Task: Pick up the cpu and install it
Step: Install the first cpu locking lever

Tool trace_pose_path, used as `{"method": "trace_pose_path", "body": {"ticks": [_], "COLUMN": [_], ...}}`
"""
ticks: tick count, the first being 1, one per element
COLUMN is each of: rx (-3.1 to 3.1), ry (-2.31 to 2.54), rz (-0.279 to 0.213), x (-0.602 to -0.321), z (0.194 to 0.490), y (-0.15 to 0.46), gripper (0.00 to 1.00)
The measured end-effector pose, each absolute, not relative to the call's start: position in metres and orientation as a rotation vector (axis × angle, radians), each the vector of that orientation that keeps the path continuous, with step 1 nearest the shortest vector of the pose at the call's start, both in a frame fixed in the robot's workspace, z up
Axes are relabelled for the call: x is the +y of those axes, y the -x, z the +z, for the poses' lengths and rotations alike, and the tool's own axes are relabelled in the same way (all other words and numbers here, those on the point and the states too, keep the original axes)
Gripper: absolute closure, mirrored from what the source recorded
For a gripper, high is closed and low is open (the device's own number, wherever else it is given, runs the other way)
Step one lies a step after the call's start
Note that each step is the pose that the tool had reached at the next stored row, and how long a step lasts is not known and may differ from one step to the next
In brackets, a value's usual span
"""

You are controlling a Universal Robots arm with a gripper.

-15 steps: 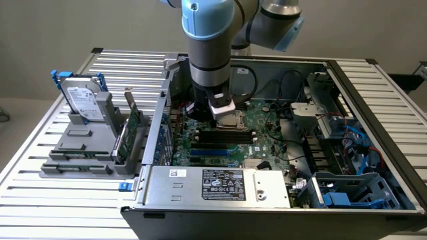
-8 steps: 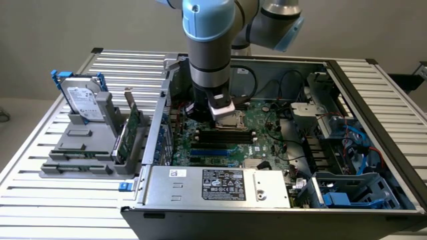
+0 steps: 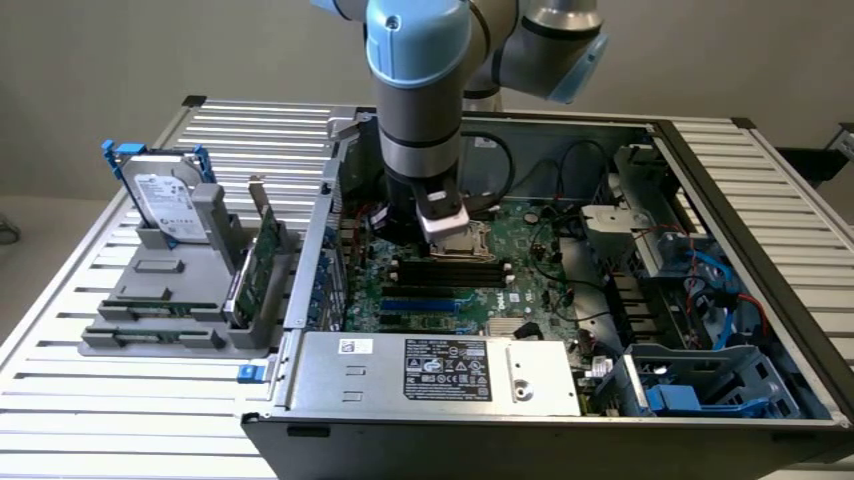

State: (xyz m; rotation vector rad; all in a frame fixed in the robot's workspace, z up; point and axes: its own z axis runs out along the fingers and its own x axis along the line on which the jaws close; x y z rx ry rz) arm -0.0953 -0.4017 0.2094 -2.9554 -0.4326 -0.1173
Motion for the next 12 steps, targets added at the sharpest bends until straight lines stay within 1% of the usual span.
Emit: {"method": "trace_pose_path", "body": {"ticks": [12], "rx": [-0.431], "ry": [2.944], "rz": [-0.119], "x": [-0.4008], "z": [0.204], "y": [0.0952], "gripper": [0.89]}}
